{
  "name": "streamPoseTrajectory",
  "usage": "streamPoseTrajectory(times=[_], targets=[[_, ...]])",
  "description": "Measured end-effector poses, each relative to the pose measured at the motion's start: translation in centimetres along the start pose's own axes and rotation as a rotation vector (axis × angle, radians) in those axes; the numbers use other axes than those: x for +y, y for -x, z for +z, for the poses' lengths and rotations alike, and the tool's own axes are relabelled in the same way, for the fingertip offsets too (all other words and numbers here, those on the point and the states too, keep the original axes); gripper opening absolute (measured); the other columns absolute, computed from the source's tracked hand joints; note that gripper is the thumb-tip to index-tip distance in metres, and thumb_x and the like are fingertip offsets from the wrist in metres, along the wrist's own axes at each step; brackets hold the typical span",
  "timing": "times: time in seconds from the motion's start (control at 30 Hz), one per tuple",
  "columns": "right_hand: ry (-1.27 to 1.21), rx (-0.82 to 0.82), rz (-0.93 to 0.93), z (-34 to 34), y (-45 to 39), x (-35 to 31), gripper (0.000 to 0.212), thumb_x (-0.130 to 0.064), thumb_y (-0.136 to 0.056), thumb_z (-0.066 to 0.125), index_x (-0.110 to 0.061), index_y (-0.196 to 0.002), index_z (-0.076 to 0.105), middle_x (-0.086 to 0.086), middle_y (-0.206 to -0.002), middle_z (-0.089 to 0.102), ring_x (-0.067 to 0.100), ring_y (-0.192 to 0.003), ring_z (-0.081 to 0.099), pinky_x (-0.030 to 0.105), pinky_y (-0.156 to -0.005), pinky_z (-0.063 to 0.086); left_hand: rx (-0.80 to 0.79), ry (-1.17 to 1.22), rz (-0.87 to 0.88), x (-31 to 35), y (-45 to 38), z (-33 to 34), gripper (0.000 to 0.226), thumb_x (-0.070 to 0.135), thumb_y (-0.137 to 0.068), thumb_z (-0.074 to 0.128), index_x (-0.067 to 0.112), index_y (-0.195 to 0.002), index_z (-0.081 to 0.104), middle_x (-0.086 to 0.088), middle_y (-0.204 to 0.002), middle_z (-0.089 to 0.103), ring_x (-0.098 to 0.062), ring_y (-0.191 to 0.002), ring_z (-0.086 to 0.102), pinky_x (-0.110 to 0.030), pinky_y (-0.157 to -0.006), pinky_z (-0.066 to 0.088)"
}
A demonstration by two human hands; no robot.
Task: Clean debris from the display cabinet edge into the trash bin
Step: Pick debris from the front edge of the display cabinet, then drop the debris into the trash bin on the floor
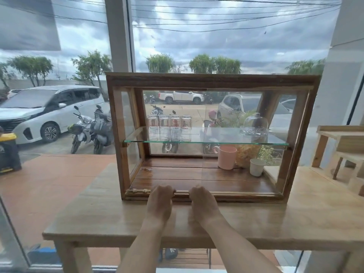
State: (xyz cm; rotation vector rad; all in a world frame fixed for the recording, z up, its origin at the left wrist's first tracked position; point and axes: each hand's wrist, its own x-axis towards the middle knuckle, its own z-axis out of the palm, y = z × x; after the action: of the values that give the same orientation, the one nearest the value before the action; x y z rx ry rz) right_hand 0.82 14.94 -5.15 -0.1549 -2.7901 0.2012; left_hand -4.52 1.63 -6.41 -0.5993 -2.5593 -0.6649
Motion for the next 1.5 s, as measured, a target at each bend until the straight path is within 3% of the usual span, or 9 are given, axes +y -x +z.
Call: streamPoseTrajectory(times=[0.2,0.47,0.57,0.7,0.93,1.13,1.3,1.4,1.5], targets=[[-0.248,0.072,-0.021,0.7,0.7,-2.8,0.018,-0.001,-0.092,0.051,-0.003,-0.083,0.067,0.018,-0.088,0.070,0.033,-0.087,0.068,0.033,-0.066,0.049,0.058,-0.019,-0.010,-5.8,2.9,-5.4,0.019,0.012,-0.092,0.055,0.014,-0.096,0.074,-0.009,-0.091,0.074,-0.027,-0.088,0.066,-0.039,-0.082,0.055],[-0.594,0.166,-0.294,2.7,3.9,-16.8,0.013,0.001,-0.089,0.060,0.002,-0.092,0.072,0.021,-0.091,0.070,0.032,-0.089,0.063,0.030,-0.083,0.040,0.080,-0.036,-0.275,-16.2,11.2,-13.9,0.013,0.013,-0.082,0.066,0.012,-0.092,0.074,-0.015,-0.092,0.071,-0.036,-0.099,0.059,-0.041,-0.087,0.045],[-0.679,0.046,-0.373,5.6,6.9,-22.5,0.016,-0.002,-0.091,0.057,-0.001,-0.097,0.072,0.019,-0.094,0.069,0.032,-0.092,0.062,0.028,-0.084,0.039,0.093,-0.030,-0.381,-20.1,16.3,-15.3,0.020,0.017,-0.081,0.056,0.011,-0.090,0.073,-0.017,-0.089,0.070,-0.038,-0.095,0.059,-0.042,-0.084,0.047],[-0.587,-0.189,-0.364,11.8,10.8,-28.7,0.017,-0.022,-0.088,0.046,-0.018,-0.085,0.062,0.007,-0.083,0.063,0.031,-0.083,0.062,0.046,-0.081,0.048,0.021,-0.084,-0.516,-25.0,23.6,-16.0,0.014,0.012,-0.085,0.060,0.010,-0.089,0.073,-0.015,-0.092,0.072,-0.037,-0.096,0.062,-0.040,-0.081,0.048],[-0.673,-0.489,-0.188,17.4,16.0,-36.5,0.013,-0.006,-0.088,0.049,-0.005,-0.081,0.060,0.015,-0.086,0.062,0.034,-0.082,0.057,0.037,-0.064,0.039,-0.070,-0.226,-0.743,-30.5,32.8,-17.1,0.019,0.014,-0.086,0.056,0.015,-0.094,0.074,-0.007,-0.099,0.075,-0.031,-0.098,0.065,-0.040,-0.087,0.050],[-0.703,-0.628,-0.144,20.9,16.8,-39.0,0.016,-0.009,-0.092,0.046,-0.010,-0.096,0.062,0.008,-0.087,0.057,0.025,-0.081,0.053,0.032,-0.069,0.040,-0.038,-0.230,-0.887,-32.4,35.0,-16.3,0.022,0.012,-0.090,0.053,0.013,-0.100,0.072,-0.009,-0.101,0.075,-0.033,-0.097,0.067,-0.039,-0.084,0.051],[-0.678,-0.754,-0.218,21.7,16.8,-39.0,0.045,-0.003,-0.094,0.041,-0.016,-0.137,0.046,0.017,-0.107,0.057,0.032,-0.091,0.054,0.039,-0.078,0.046,0.045,-0.108,-1.030,-32.1,34.7,-15.5,0.036,0.001,-0.095,0.040,0.004,-0.125,0.058,-0.023,-0.112,0.069,-0.043,-0.106,0.062,-0.044,-0.084,0.049],[-0.650,-0.723,-0.169,21.9,17.2,-36.5,0.037,-0.008,-0.094,0.039,-0.013,-0.129,0.052,0.015,-0.116,0.058,0.029,-0.090,0.051,0.035,-0.076,0.043,0.036,-0.107,-1.044,-31.4,35.1,-15.1,0.036,0.003,-0.095,0.039,0.005,-0.124,0.059,-0.022,-0.115,0.068,-0.042,-0.106,0.061,-0.044,-0.086,0.048],[-0.591,-0.662,-0.151,21.7,17.5,-33.9,0.033,-0.009,-0.094,0.042,-0.010,-0.123,0.058,0.015,-0.122,0.063,0.032,-0.111,0.056,0.034,-0.083,0.044,0.030,-0.108,-1.055,-30.6,35.8,-15.0,0.034,0.004,-0.095,0.038,0.005,-0.120,0.061,-0.020,-0.115,0.068,-0.040,-0.105,0.062,-0.044,-0.087,0.050]])
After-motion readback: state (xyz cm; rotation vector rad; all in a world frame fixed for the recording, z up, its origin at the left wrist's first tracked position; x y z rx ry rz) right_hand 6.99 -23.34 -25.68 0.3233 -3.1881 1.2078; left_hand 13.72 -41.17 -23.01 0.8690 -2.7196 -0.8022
